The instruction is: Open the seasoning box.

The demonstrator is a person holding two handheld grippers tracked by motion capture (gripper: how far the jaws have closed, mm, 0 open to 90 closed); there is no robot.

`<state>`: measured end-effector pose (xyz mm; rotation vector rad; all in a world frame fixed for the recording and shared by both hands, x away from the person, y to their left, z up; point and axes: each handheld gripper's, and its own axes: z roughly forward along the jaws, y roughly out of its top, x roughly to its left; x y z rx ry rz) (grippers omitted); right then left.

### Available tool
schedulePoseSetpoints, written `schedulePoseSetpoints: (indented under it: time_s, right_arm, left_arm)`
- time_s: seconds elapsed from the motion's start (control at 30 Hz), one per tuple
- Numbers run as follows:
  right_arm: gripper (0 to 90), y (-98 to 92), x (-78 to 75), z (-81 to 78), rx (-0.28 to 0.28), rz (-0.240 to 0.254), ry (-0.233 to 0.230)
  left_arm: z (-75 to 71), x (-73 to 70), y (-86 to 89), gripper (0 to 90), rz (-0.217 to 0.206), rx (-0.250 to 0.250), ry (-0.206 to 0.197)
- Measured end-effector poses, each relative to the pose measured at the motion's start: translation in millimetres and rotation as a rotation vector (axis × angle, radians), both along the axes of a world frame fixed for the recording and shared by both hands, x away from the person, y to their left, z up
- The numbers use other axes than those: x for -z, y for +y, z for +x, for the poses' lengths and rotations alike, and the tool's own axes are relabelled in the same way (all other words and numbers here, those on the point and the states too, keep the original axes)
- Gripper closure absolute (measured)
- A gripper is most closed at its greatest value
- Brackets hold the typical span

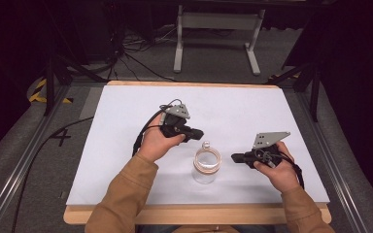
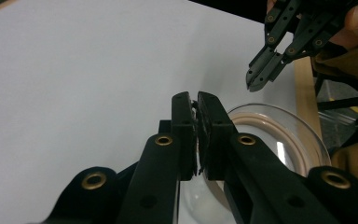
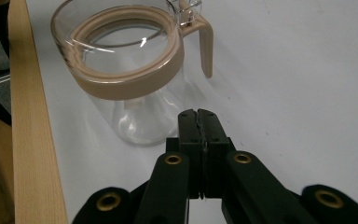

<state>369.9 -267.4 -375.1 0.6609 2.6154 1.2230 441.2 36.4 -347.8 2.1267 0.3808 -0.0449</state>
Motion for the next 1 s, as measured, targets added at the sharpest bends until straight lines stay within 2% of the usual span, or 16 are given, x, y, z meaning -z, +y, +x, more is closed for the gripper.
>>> schedulePoseSetpoints:
  time_s: [0.07, 0.1, 0.17, 0.23, 0.37, 0.4, 0.47, 0.7, 1.0]
  right_arm:
    - [90.0, 2.1, -1.8, 0.7, 0.009, -0.008, 0.000]
    - [90.0, 3.1, -2.5, 1.0, 0.013, -0.014, -0.003]
    - [90.0, 4.5, -2.8, -0.5, 0.018, -0.017, -0.011]
    - [90.0, 5.6, -1.3, -4.5, 0.013, -0.032, -0.011]
    - [90.0, 5.4, 2.7, -7.3, 0.000, -0.039, -0.005]
    - [90.0, 5.0, 4.2, -7.9, -0.002, -0.037, -0.001]
    - [90.0, 1.3, 7.0, -8.9, -0.004, -0.020, 0.012]
    - [90.0, -0.7, 7.3, -11.1, -0.016, -0.003, 0.009]
    - [90.0, 4.9, 7.3, -13.2, -0.041, 0.004, 0.021]
  left_arm:
    - [1.7, 5.6, -4.7, 85.9, -0.013, -0.007, 0.009]
    - [3.2, 7.8, -6.2, 85.9, -0.006, -0.004, 0.016]
    - [4.4, 11.0, -7.4, 85.9, -0.007, -0.031, 0.019]
    - [5.0, 12.8, -7.5, 85.9, -0.038, -0.039, 0.031]
    - [1.5, 12.8, -11.8, 84.7, -0.025, -0.045, 0.025]
    - [-1.8, 12.9, -16.9, 84.7, -0.009, -0.042, 0.019]
    - [-2.2, 13.7, -18.4, 85.1, -0.004, -0.036, 0.014]
    - [-1.1, 15.5, -15.7, 85.5, -0.015, -0.061, 0.016]
    - [-0.3, 15.9, -14.3, 88.3, -0.018, -0.054, 0.036]
